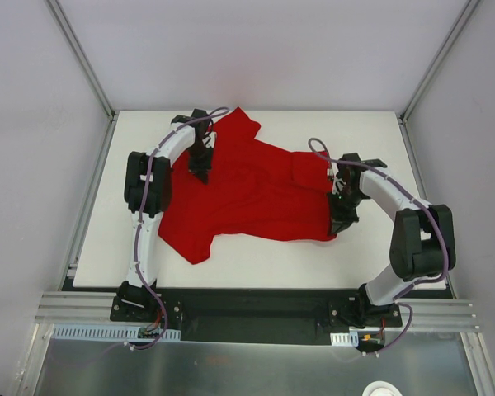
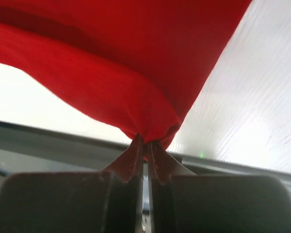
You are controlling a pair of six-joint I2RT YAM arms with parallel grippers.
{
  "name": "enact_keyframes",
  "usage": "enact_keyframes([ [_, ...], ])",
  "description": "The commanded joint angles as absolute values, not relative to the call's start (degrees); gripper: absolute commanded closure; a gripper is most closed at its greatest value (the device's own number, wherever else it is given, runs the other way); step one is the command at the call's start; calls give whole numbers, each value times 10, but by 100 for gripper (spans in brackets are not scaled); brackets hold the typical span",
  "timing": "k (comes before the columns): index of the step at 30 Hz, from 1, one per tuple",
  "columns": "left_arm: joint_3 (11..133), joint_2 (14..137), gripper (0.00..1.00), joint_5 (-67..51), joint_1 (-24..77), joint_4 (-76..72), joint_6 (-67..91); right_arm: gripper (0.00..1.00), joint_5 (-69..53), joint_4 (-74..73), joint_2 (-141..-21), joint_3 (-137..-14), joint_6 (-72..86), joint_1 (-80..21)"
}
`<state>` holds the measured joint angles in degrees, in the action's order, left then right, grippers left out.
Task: Fold and stack the t-shirts
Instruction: Flatten out the tshirt
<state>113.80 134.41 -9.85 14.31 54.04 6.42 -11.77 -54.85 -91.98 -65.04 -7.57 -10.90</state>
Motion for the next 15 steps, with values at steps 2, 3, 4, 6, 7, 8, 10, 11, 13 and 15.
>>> enact_keyframes([
  [2, 1137, 1310, 100, -89, 148, 562, 64, 91, -100, -620, -901, -613, -62, -136],
  [3, 1137, 1310, 100, -87, 149, 564, 62, 85, -91, -627, -897, -595, -58, -141],
  [4, 1137, 1309, 100, -87, 149, 564, 62, 79, -80, -635, -887, -587, -55, -145],
  [6, 1137, 1308, 100, -85, 148, 565, 62, 51, -77, -639, -860, -572, -47, -147],
  [7, 1138, 1307, 100, -86, 148, 564, 62, 34, -64, -643, -833, -574, -43, -147],
  [8, 1140, 1306, 100, -85, 148, 565, 61, 26, -55, -645, -825, -578, -42, -147],
  [10, 1140, 1308, 100, -88, 149, 564, 62, 7, -34, -640, -812, -597, -48, -148],
  [11, 1142, 1310, 100, -91, 149, 565, 63, 4, -30, -635, -812, -601, -49, -148],
  [13, 1143, 1313, 100, -96, 149, 564, 63, 3, -28, -627, -833, -619, -51, -148],
  [15, 1144, 1314, 100, -98, 150, 564, 64, 4, -34, -623, -872, -624, -51, -148],
])
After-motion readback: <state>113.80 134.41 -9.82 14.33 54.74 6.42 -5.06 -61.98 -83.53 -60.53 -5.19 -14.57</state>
